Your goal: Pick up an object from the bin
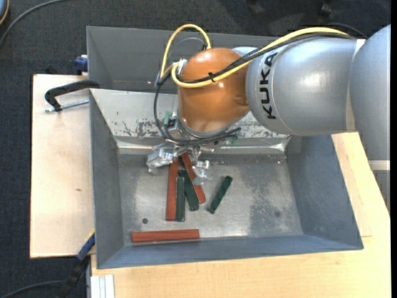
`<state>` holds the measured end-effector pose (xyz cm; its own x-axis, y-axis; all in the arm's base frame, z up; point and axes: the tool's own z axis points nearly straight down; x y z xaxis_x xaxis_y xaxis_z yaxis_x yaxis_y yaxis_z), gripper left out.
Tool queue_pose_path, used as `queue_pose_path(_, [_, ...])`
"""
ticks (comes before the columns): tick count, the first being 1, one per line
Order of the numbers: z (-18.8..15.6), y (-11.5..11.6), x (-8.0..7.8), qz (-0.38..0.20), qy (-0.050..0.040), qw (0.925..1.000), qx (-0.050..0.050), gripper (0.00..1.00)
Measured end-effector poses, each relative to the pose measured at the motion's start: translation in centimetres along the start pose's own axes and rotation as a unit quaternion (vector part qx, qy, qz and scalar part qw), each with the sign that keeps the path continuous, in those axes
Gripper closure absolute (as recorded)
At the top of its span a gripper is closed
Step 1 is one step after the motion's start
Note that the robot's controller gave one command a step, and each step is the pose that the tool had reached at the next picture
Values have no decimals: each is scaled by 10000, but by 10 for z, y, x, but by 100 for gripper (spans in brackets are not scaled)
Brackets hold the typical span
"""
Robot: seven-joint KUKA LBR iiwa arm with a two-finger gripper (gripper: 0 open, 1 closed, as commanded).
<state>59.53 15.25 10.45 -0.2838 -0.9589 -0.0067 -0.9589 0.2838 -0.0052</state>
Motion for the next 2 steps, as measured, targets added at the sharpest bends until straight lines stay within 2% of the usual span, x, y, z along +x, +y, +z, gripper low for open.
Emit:
queue_pose_path(1, [34,-2,11,-2622,14,9650,-34,0])
queue_pose_path(2, [32,-2,9,-2601,10,9656,-30,0])
